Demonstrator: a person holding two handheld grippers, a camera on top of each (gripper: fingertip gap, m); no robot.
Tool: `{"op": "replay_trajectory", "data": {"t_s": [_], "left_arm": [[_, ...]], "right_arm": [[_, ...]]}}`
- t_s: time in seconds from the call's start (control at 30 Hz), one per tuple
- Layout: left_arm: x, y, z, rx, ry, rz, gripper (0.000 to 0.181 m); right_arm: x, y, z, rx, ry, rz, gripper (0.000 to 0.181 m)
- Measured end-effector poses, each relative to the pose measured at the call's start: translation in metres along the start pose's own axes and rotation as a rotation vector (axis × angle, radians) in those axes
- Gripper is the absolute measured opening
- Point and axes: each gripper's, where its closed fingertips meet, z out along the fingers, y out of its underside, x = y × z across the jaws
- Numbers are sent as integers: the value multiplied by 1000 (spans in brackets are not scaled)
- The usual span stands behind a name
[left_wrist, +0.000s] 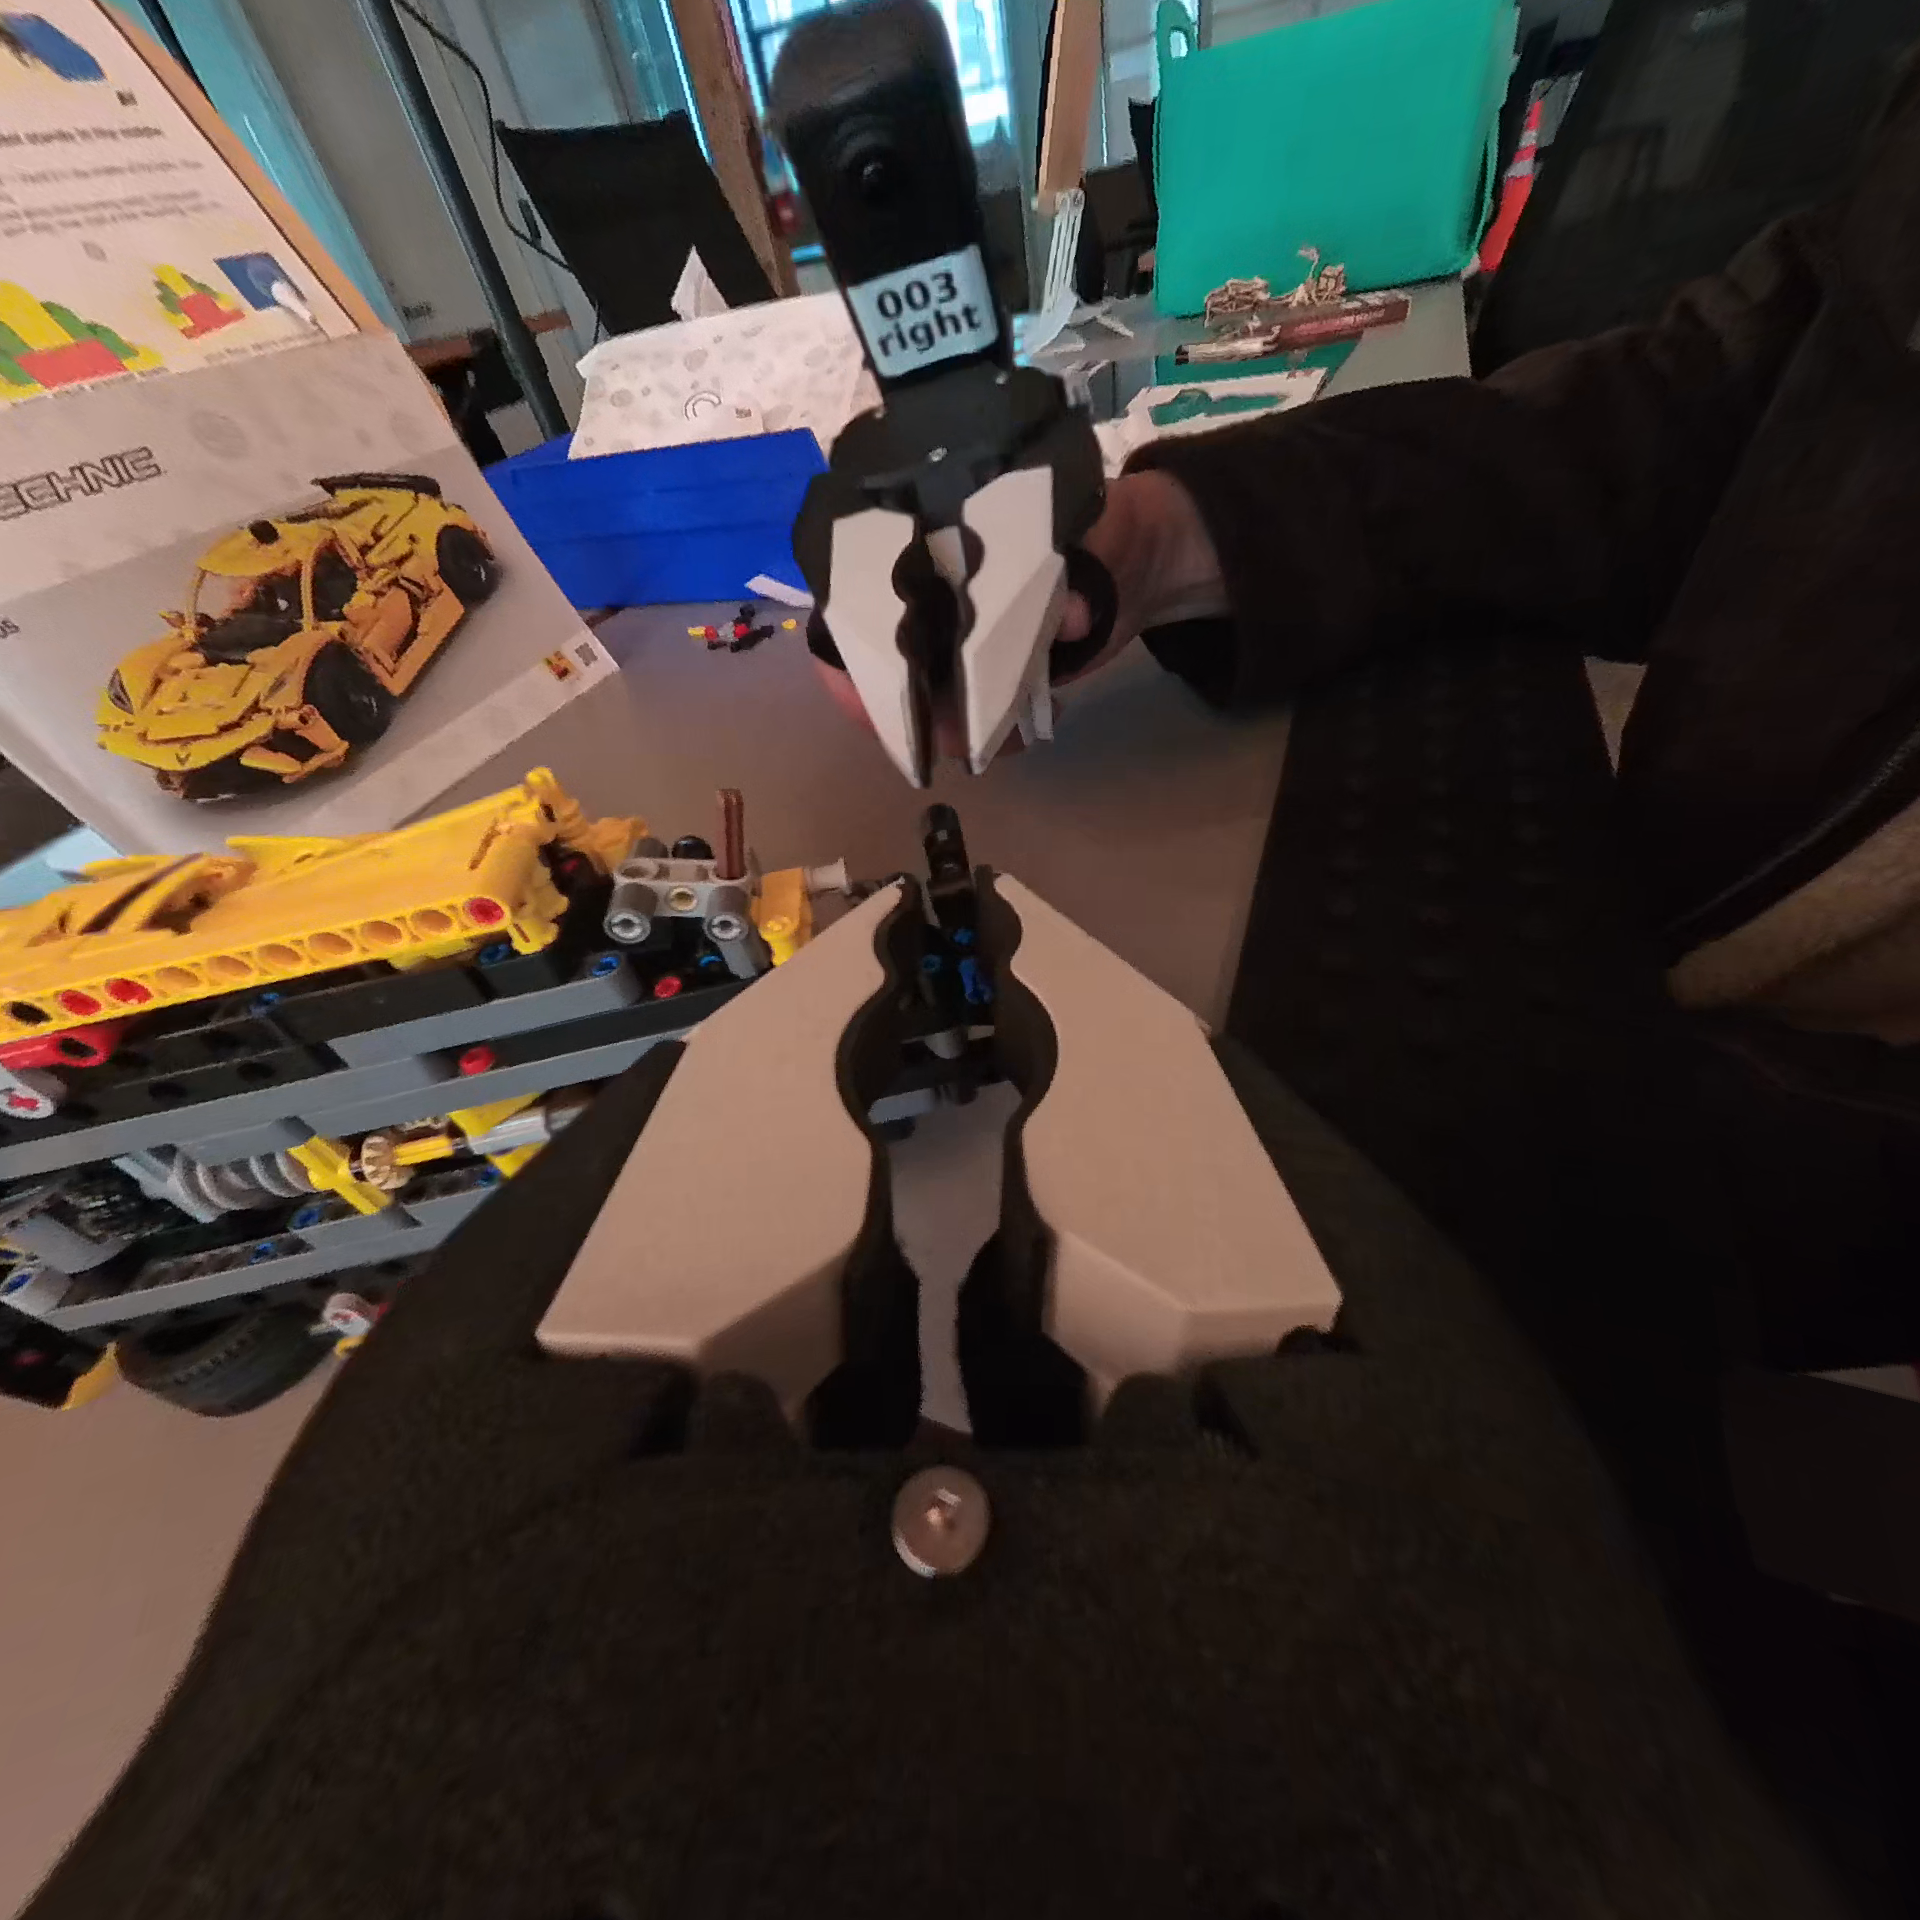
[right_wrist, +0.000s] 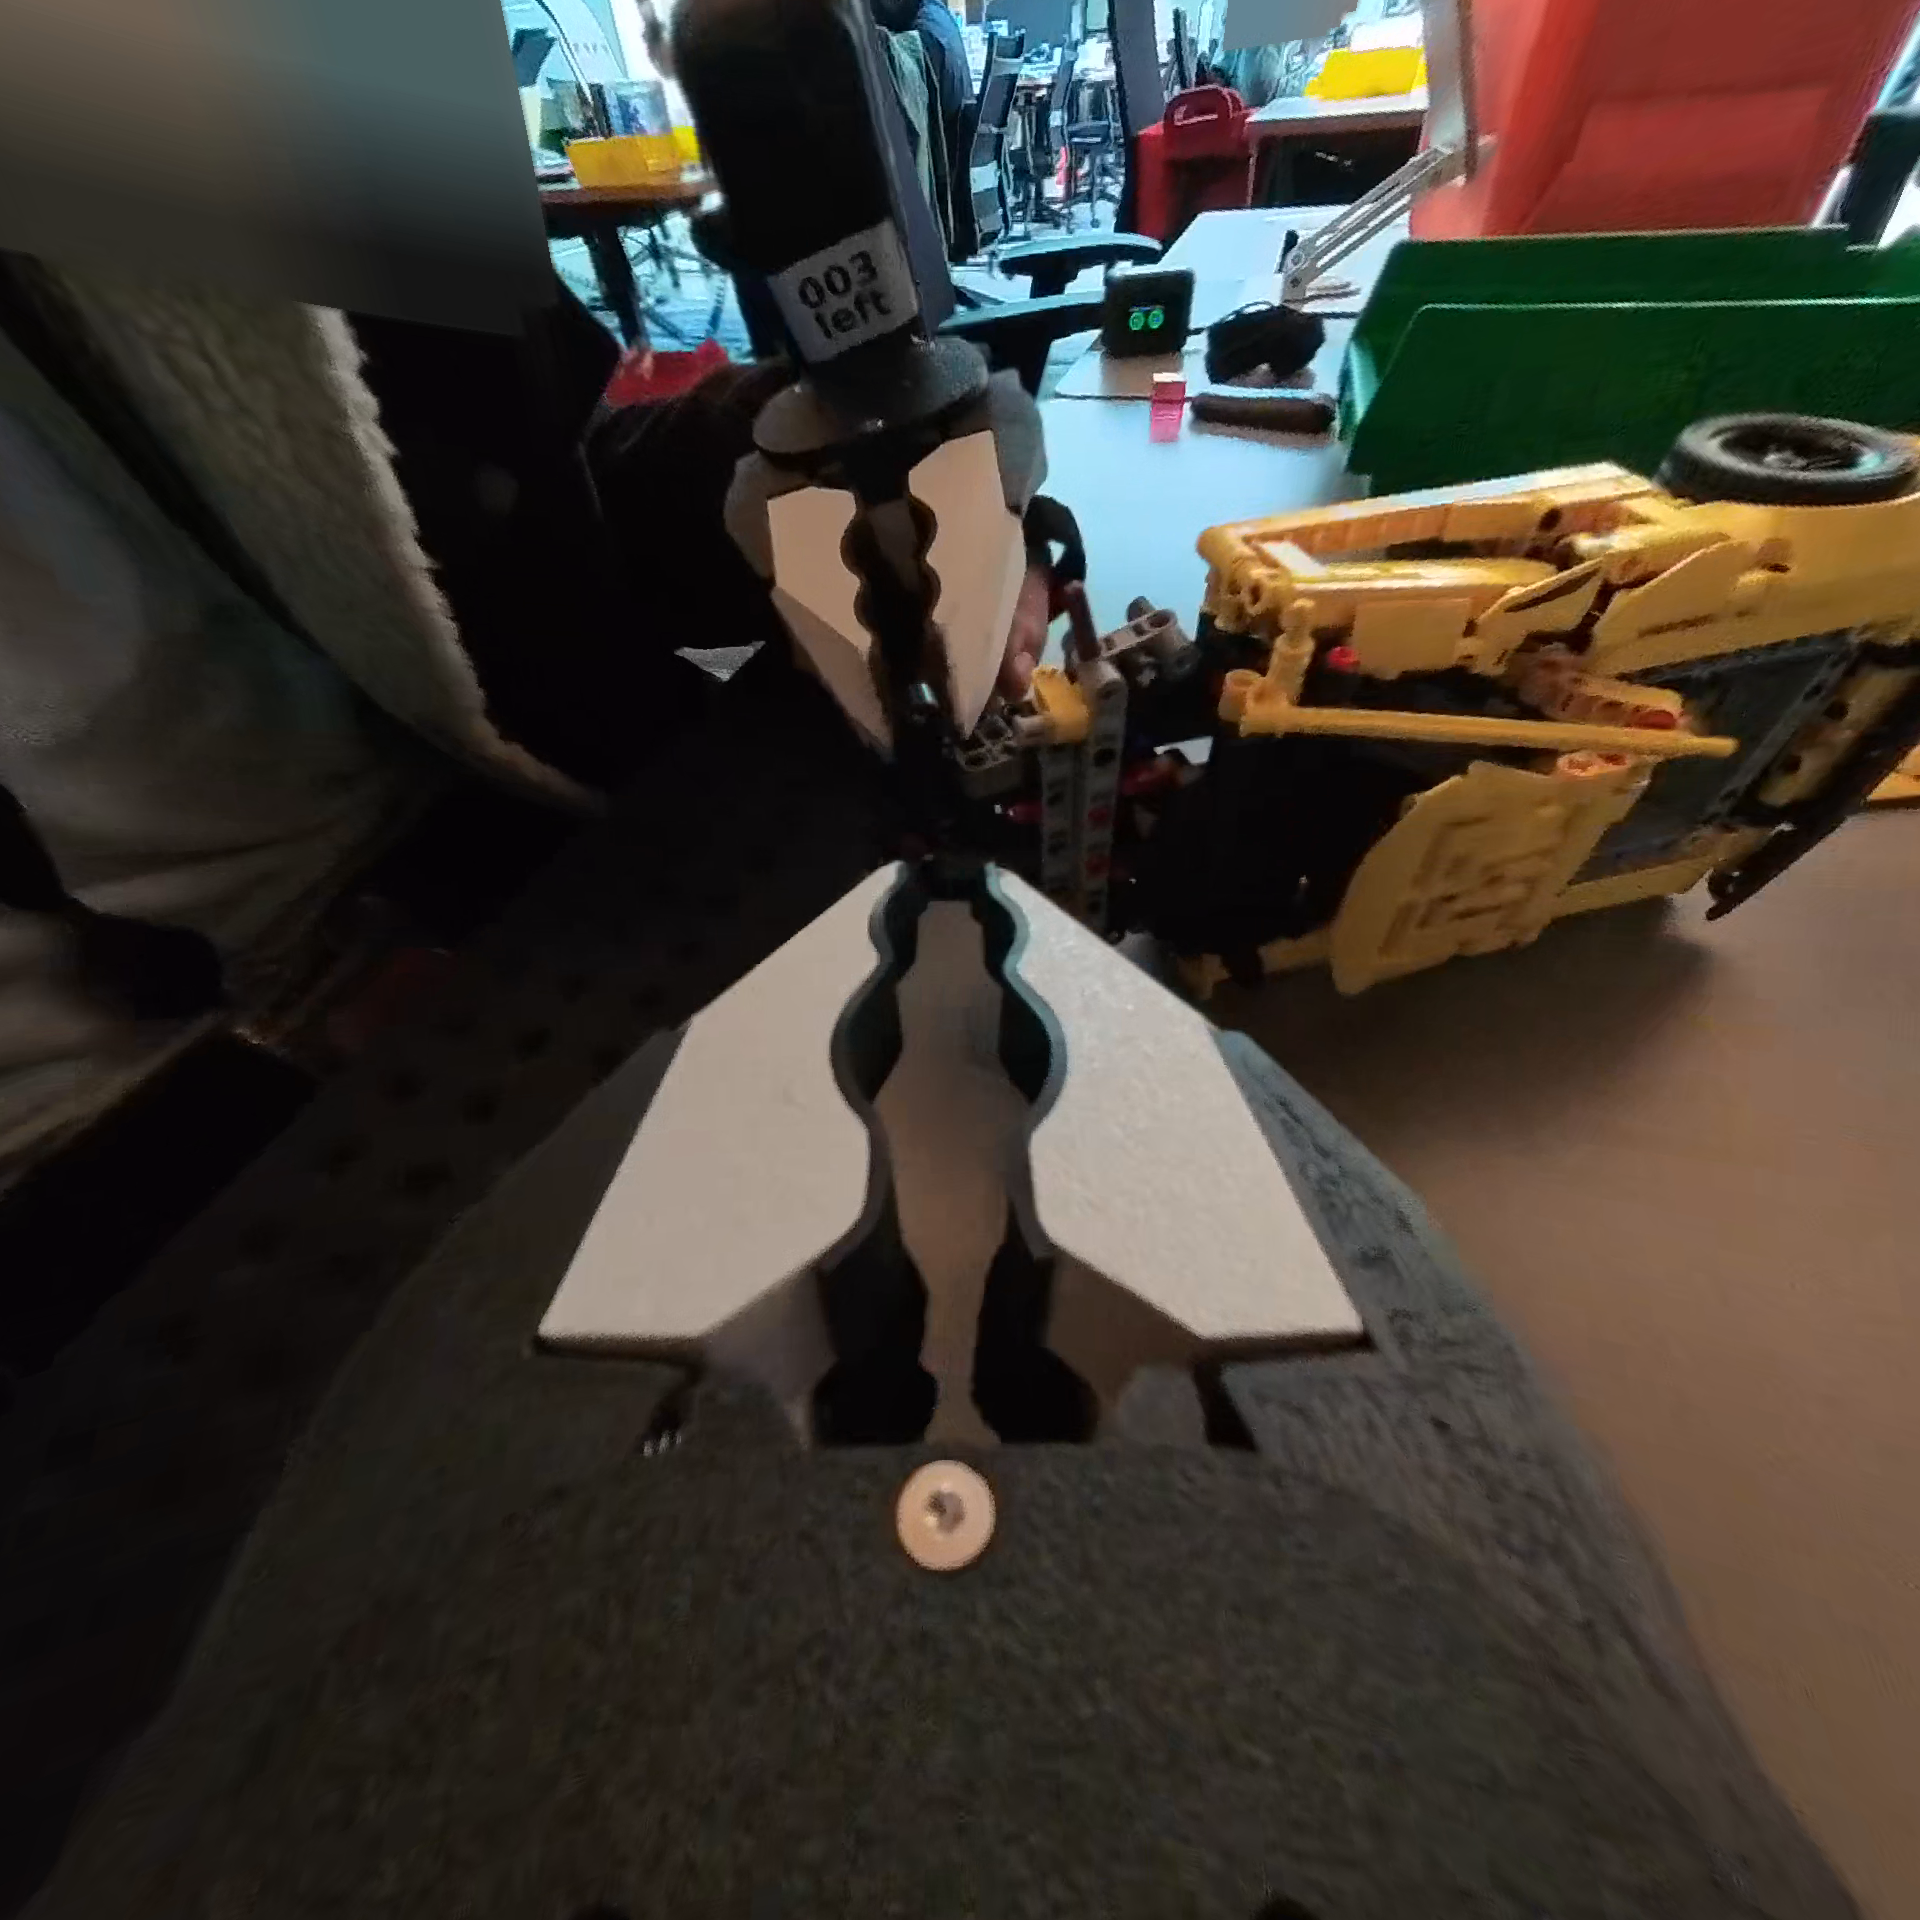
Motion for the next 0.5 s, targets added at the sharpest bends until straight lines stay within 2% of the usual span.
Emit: {"op": "replay_trajectory", "data": {"t_s": [0.13,0.23,0.5], "left_arm": [[1,0,-1,12,-28,55,10],[1,0,-3,15,-4,32,9],[3,0,-3,24,45,-21,7]], "right_arm": [[11,9,-4,-34,55,37,20],[17,15,-6,-53,80,69,20],[-1,33,8,-161,2,51,20]]}}
